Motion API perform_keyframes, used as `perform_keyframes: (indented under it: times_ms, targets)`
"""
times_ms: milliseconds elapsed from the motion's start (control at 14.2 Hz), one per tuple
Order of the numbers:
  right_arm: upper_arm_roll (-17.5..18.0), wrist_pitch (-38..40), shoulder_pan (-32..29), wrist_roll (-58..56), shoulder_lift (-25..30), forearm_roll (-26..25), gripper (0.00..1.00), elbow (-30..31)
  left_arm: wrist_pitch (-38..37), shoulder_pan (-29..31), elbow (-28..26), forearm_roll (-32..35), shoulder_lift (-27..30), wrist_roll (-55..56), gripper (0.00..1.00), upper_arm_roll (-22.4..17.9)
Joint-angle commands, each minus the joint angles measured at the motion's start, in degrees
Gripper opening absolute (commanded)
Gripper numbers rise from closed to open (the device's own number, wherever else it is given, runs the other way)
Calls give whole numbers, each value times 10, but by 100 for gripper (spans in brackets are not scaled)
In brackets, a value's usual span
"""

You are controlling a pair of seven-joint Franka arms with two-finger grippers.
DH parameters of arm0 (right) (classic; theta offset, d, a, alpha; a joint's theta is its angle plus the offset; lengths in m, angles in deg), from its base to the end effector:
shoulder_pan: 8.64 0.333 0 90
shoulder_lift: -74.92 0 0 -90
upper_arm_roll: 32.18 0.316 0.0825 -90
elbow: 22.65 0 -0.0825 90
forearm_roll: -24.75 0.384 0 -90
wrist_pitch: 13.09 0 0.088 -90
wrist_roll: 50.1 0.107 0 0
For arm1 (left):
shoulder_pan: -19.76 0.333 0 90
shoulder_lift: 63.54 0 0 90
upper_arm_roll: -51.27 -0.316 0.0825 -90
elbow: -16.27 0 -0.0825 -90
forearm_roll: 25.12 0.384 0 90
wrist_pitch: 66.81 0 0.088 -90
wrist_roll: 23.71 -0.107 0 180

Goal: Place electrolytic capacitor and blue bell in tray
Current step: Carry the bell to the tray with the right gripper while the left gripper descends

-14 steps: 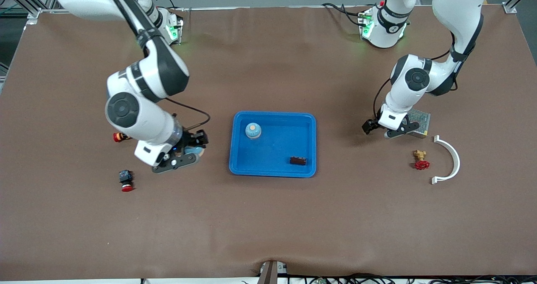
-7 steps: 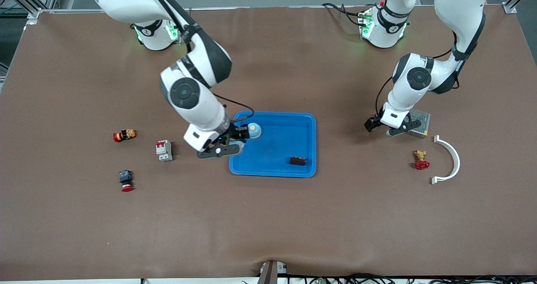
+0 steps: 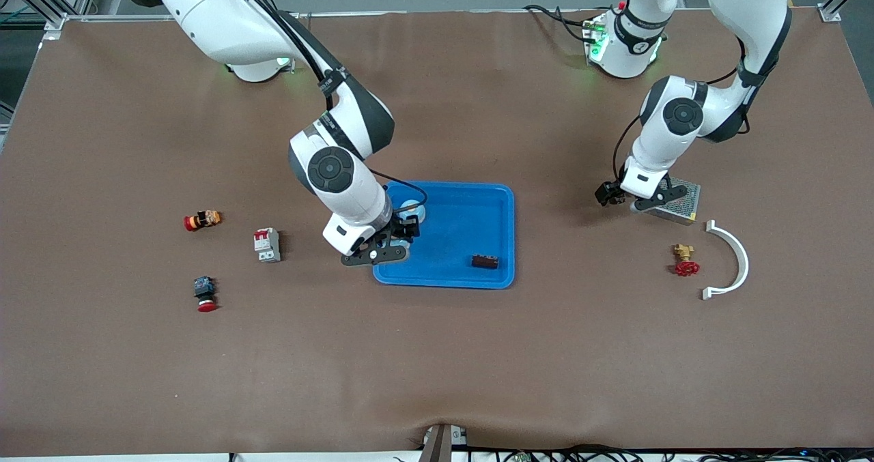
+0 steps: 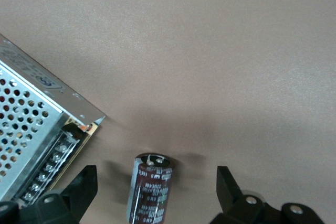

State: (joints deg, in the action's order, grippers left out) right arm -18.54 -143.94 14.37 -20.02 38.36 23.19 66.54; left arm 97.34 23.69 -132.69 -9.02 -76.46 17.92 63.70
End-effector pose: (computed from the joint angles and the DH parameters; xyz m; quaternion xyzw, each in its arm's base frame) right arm 0.5872 0.4030 0.2916 -0.9961 -0.0392 -0.0122 0.0780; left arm 0.4321 -0.0851 0.1823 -0.9871 -0.1573 -0.0303 0.0051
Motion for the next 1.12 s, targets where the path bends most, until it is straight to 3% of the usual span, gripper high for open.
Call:
perform_keyframes:
  times_ms: [0,632,1054]
  targets:
    - [-3,-11,8,16,-21,-13,55,-17,0,6,-17,15,21,11,100,6]
    - [-13,-50,27,37,-55,-27,56,-17,-47,5,-13,15,31,12,100,13]
    - [-42,-73,57,43,-77,-27,56,-17,-47,5,-10,16,26,6,100,13]
